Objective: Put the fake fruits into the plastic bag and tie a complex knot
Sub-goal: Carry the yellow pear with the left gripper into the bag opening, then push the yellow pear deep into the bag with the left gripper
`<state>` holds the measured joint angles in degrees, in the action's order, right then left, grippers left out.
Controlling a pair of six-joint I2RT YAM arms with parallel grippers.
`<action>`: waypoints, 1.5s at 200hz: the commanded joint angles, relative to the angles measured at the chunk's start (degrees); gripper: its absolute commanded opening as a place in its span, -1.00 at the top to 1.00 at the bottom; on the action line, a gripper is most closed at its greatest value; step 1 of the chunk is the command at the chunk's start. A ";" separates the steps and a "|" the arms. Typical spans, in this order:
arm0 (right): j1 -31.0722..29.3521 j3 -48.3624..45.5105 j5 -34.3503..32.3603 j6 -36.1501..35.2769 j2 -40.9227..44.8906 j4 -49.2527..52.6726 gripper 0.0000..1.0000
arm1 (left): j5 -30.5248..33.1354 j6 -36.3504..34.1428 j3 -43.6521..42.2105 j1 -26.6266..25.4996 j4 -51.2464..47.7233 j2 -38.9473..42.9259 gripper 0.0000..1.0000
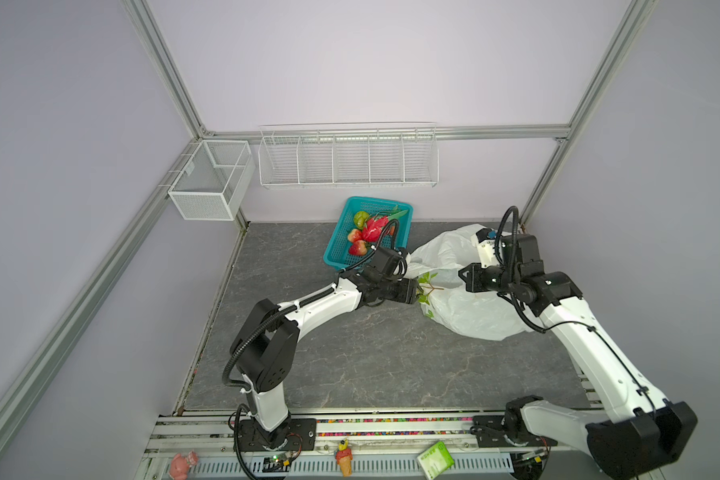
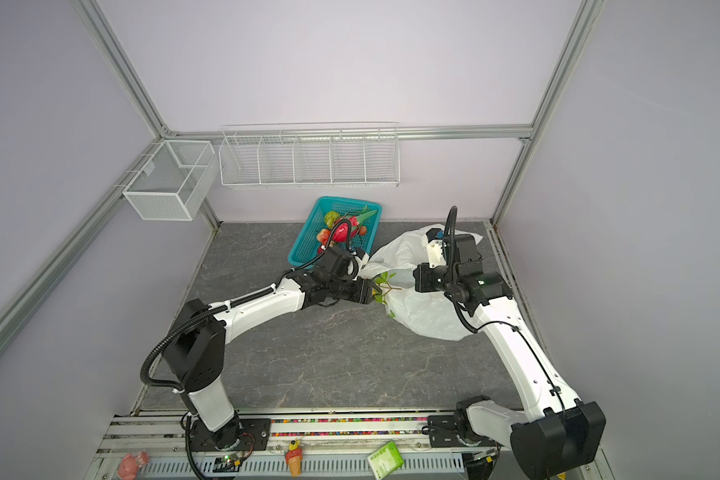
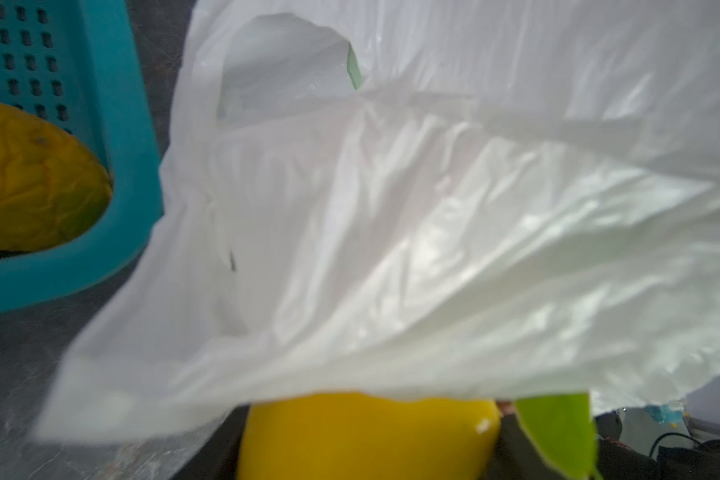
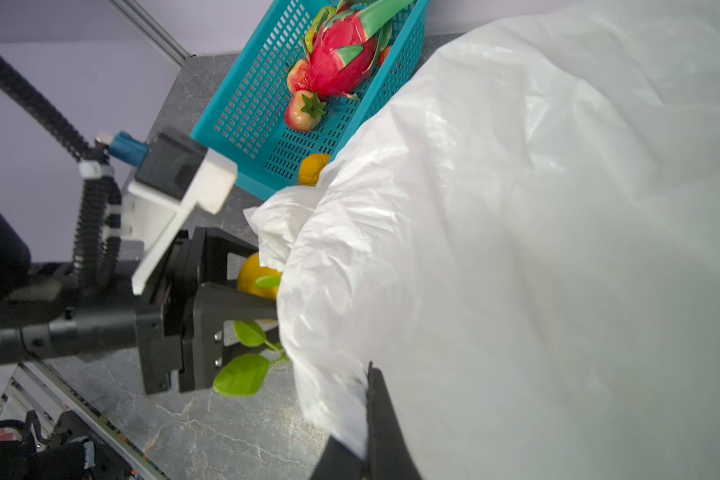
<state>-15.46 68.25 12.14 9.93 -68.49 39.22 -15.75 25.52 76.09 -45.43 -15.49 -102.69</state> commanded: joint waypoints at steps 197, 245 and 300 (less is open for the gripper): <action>-4.41 1.75 9.78 -1.54 -3.61 -0.92 0.87 | -1.80 -1.30 -4.14 -1.68 3.83 1.43 0.12; -4.53 -4.00 13.63 14.13 -2.00 -14.64 0.87 | -2.07 0.90 -7.26 -2.70 9.65 0.45 0.07; -4.66 -8.59 6.36 20.09 1.62 -17.77 0.87 | 0.13 5.04 -12.45 -2.71 17.40 4.53 0.07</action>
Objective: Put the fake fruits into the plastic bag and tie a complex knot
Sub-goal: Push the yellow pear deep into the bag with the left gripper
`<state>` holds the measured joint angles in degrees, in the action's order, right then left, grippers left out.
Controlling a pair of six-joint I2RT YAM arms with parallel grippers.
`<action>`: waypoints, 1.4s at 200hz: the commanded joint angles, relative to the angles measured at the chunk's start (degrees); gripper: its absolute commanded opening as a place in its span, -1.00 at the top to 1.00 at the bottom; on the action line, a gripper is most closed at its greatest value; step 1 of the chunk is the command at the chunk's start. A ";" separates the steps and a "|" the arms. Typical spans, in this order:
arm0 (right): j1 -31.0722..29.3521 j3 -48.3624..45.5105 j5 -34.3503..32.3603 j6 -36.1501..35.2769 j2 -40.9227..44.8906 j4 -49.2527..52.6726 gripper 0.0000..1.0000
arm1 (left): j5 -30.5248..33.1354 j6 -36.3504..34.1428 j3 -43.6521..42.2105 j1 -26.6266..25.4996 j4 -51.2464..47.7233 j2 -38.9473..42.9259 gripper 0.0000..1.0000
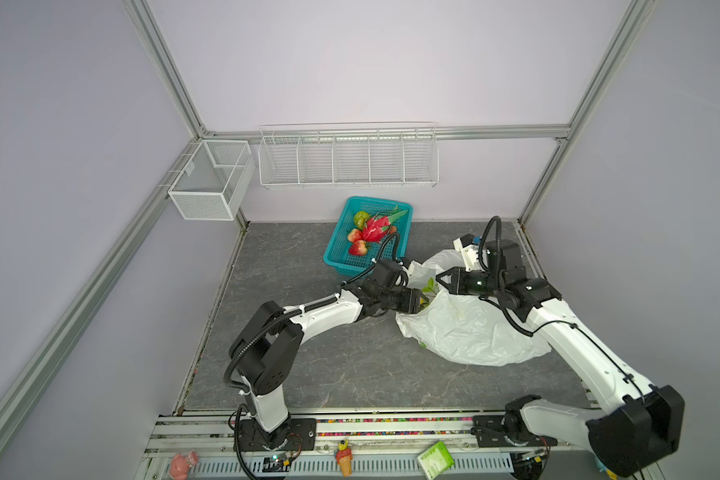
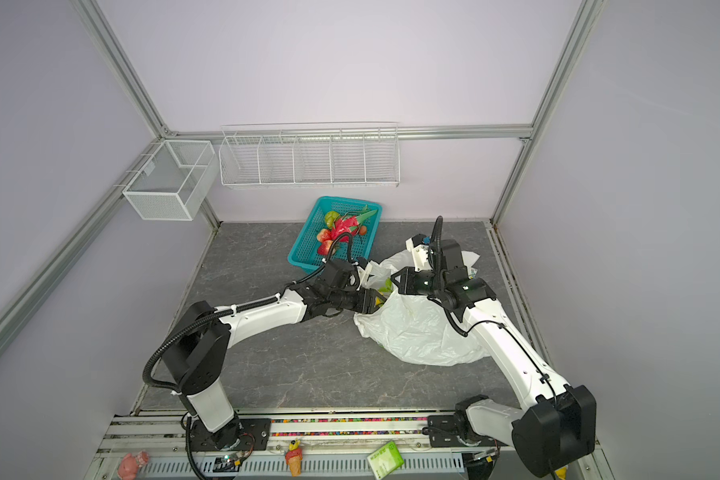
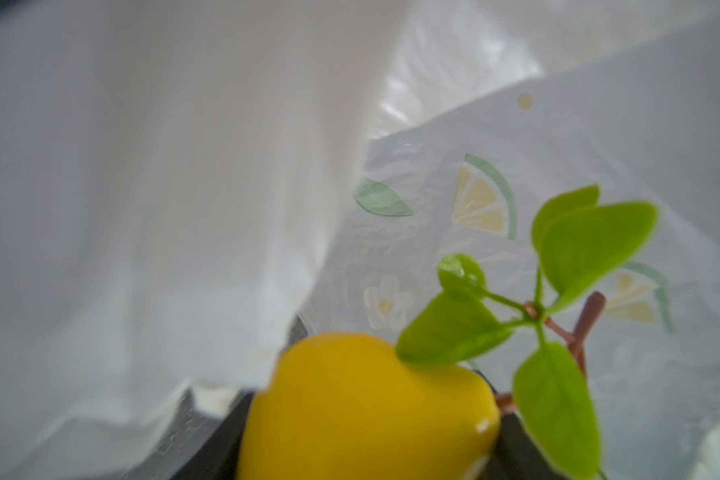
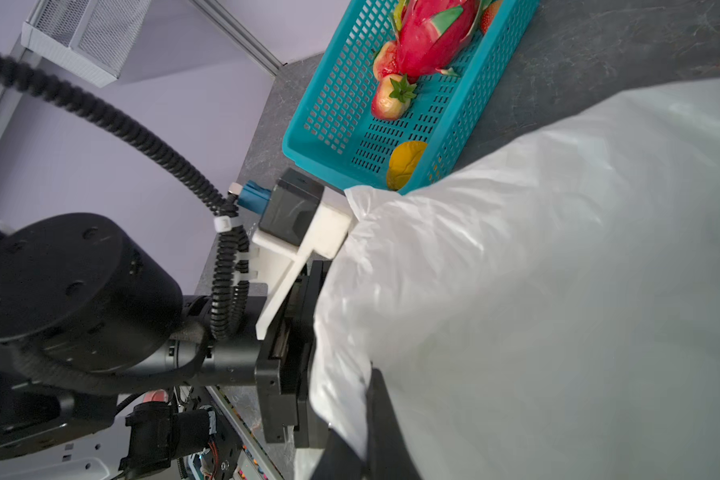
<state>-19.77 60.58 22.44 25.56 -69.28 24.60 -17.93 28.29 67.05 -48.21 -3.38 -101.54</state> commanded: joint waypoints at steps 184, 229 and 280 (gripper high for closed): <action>-3.60 -5.19 -7.06 20.89 1.97 -13.61 0.87 | 20.02 -15.18 -15.75 -6.17 14.55 14.08 0.08; -2.30 -4.98 -3.73 22.09 1.25 -14.66 0.87 | 22.33 -26.41 -17.46 -9.26 13.63 16.53 0.08; -2.38 -6.52 0.19 26.32 2.03 -19.05 0.87 | 25.77 -28.30 -12.52 -9.19 13.07 9.74 0.10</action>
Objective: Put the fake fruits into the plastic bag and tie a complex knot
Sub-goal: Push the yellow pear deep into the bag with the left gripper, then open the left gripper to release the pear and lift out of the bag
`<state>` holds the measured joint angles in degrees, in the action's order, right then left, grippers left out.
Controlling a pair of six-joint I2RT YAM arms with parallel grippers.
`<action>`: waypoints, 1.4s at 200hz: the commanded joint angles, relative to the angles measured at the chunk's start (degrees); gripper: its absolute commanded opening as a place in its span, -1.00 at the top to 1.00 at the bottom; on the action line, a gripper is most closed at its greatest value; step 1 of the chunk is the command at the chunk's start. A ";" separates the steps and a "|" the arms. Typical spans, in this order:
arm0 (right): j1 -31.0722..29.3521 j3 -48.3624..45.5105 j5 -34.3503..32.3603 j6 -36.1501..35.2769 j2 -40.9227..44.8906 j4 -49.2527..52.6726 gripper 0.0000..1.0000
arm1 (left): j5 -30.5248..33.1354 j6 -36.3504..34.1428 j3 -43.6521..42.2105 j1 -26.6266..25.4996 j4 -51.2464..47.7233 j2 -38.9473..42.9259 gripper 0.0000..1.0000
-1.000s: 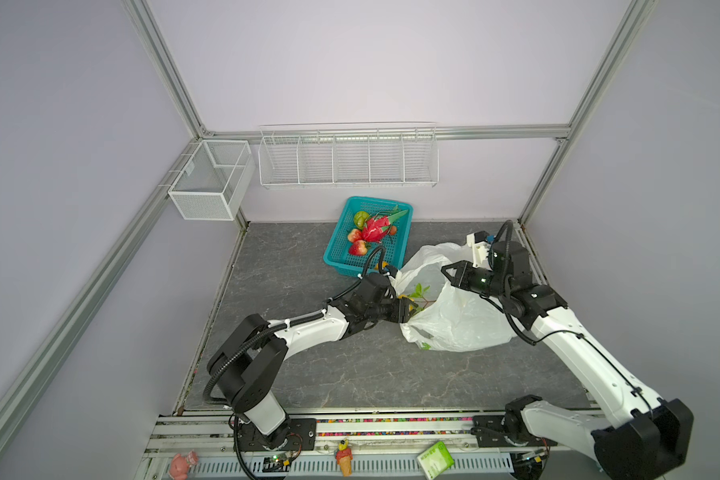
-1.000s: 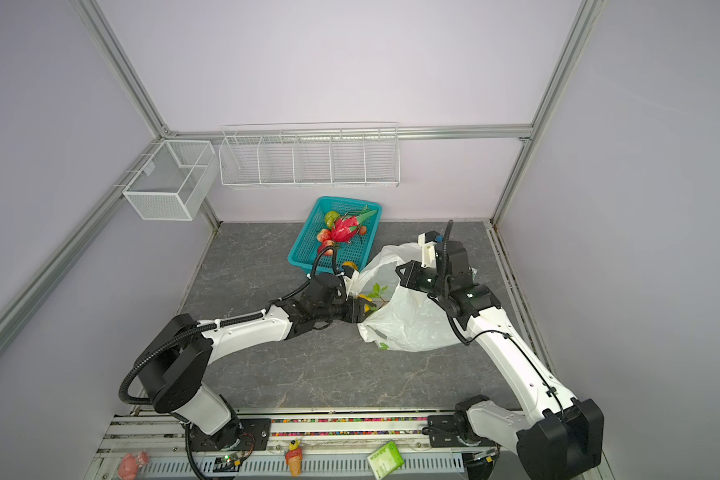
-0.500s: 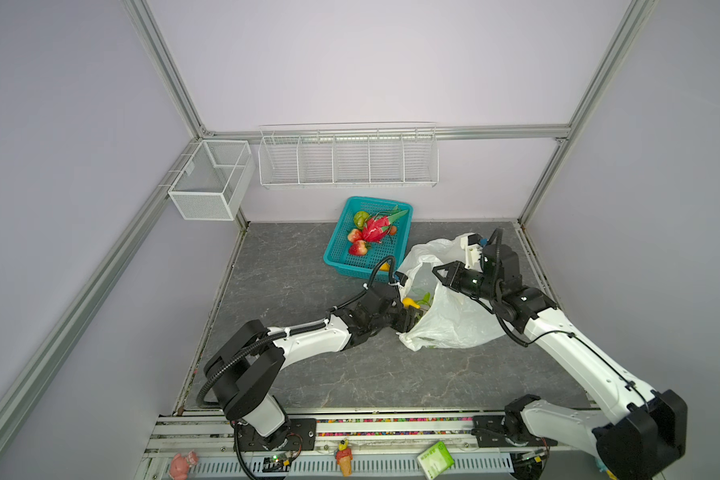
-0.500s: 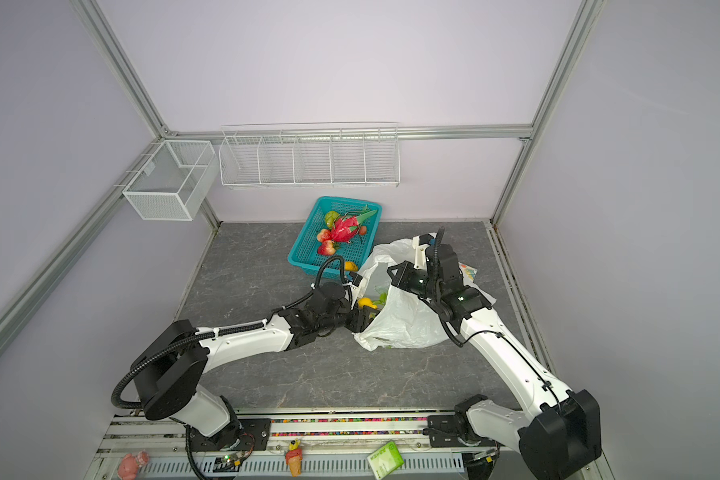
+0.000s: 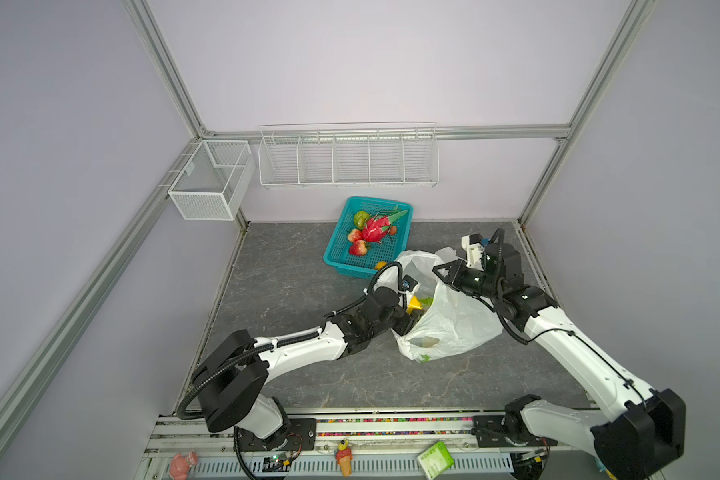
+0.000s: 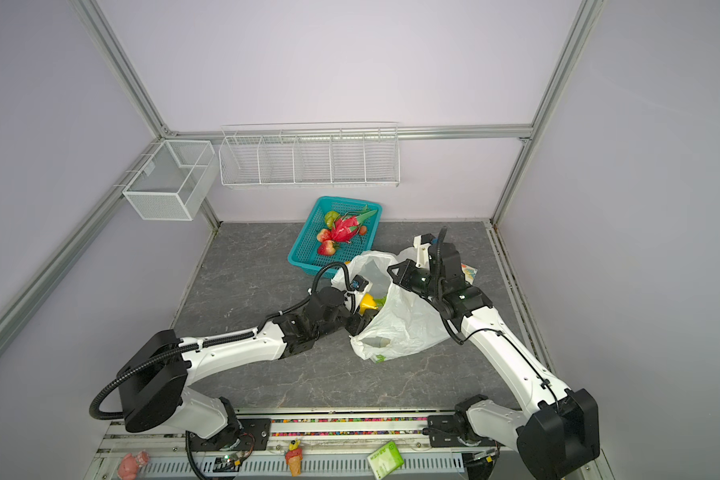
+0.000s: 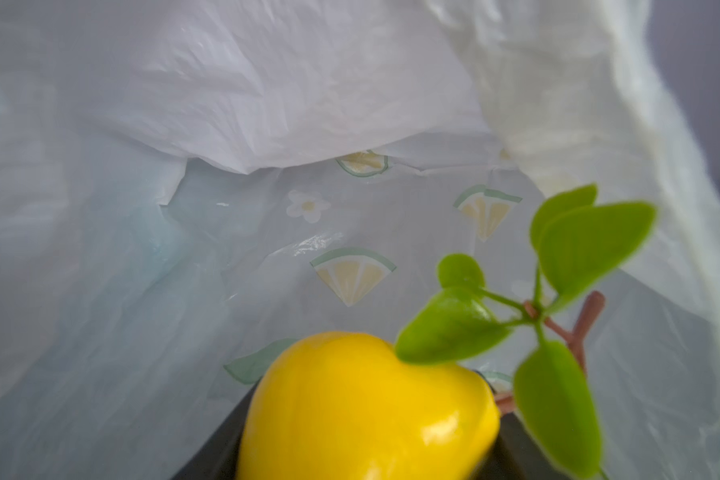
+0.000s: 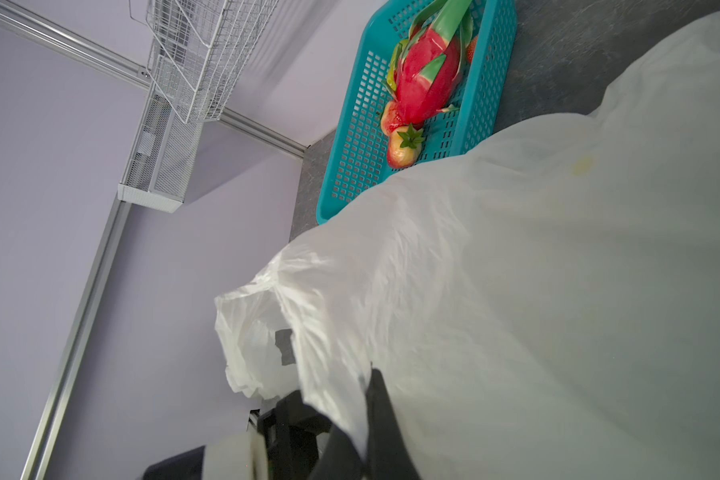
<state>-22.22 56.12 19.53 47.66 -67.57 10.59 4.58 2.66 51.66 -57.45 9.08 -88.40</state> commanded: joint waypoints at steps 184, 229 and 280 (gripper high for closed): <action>0.40 -12.43 1.85 14.32 2.78 -16.13 0.87 | 10.72 9.64 9.59 0.51 18.93 -24.81 -0.17; 1.88 -12.65 0.97 11.41 2.95 -12.88 0.87 | 9.61 9.30 10.31 0.50 16.91 -25.04 -0.46; 3.80 -11.52 -2.16 4.54 4.99 -5.24 0.87 | 5.61 9.39 8.43 0.51 13.64 -19.66 -0.68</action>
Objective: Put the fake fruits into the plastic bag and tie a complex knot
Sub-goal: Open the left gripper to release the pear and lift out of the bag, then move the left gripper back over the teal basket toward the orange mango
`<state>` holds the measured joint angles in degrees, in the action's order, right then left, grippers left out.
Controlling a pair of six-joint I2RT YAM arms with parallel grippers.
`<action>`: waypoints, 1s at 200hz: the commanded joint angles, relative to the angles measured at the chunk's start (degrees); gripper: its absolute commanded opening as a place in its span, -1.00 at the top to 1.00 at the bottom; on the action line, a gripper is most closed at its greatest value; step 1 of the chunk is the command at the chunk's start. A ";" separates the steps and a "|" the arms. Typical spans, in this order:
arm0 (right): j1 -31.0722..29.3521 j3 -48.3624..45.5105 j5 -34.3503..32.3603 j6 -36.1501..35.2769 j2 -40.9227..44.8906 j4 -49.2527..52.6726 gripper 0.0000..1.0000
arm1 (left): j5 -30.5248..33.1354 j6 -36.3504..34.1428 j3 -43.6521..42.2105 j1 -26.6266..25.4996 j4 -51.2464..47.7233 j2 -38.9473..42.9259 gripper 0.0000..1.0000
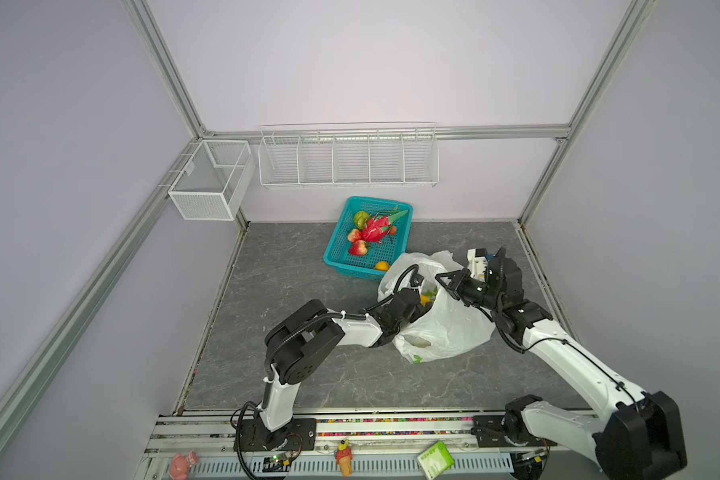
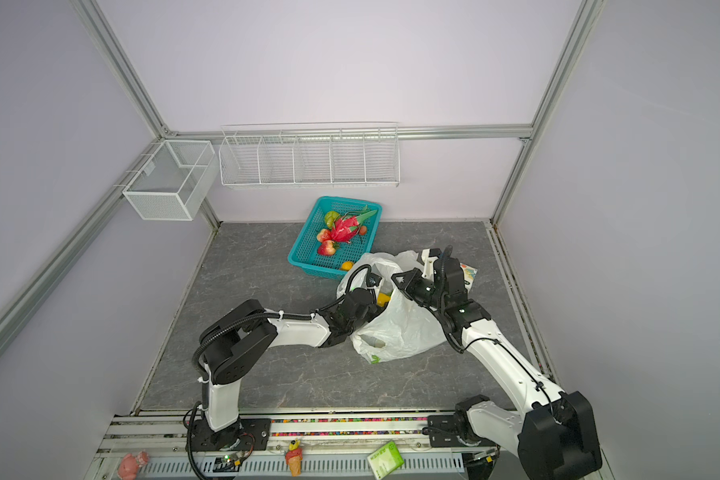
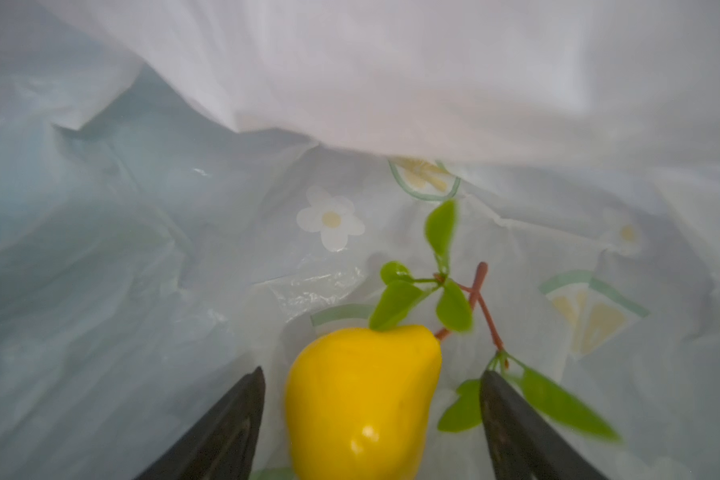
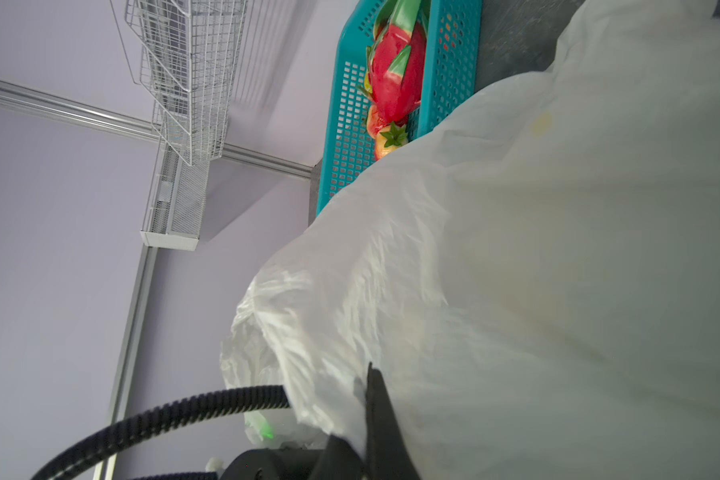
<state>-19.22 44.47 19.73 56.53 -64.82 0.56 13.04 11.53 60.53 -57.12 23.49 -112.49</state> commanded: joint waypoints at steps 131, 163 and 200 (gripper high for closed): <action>1.71 8.71 -13.20 -22.78 0.92 20.46 0.87 | -26.85 -1.78 -0.15 0.47 -20.02 25.02 -0.20; 1.82 10.13 -15.76 -25.25 0.23 21.70 0.87 | -36.10 -0.83 -1.05 3.69 -21.86 32.88 -0.23; 1.82 9.77 -17.59 -26.97 -0.02 21.99 0.87 | -31.79 8.79 -0.39 14.65 -21.94 38.87 -0.27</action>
<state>-17.69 53.69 4.43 32.18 -64.34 21.39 -20.10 14.02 59.35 -48.56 3.09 -75.83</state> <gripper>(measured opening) 0.065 0.630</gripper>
